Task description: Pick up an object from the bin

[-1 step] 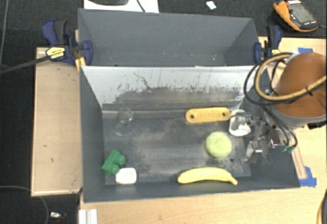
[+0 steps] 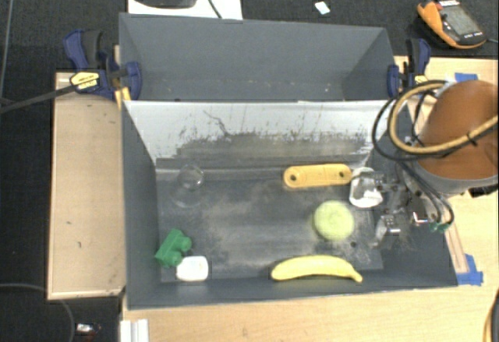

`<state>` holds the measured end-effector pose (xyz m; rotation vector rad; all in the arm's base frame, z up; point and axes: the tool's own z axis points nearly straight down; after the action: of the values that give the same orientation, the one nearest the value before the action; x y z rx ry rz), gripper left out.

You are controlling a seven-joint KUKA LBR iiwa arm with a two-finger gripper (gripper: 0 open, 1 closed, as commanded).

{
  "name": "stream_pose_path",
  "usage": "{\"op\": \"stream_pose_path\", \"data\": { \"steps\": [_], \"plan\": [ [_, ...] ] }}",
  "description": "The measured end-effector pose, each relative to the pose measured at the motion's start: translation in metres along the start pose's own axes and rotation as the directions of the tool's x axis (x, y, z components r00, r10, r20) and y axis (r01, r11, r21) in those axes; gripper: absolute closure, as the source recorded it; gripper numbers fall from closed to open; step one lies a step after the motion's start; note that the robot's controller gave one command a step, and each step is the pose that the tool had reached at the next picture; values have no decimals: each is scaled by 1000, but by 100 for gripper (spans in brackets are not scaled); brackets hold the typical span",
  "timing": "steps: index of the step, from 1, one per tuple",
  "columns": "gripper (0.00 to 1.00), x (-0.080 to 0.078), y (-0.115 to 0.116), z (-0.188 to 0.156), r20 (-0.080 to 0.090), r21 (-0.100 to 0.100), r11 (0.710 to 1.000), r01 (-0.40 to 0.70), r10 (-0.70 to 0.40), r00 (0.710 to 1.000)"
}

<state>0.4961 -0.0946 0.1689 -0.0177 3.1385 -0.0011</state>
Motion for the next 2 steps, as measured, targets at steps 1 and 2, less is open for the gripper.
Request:
{"op": "stream_pose_path", "data": {
  "steps": [1,2],
  "plan": [
    [0,10,7,25,3,0,999,-38,38,999],
    [0,-9,9,69,6,0,988,-157,157,988]
  ]
}}
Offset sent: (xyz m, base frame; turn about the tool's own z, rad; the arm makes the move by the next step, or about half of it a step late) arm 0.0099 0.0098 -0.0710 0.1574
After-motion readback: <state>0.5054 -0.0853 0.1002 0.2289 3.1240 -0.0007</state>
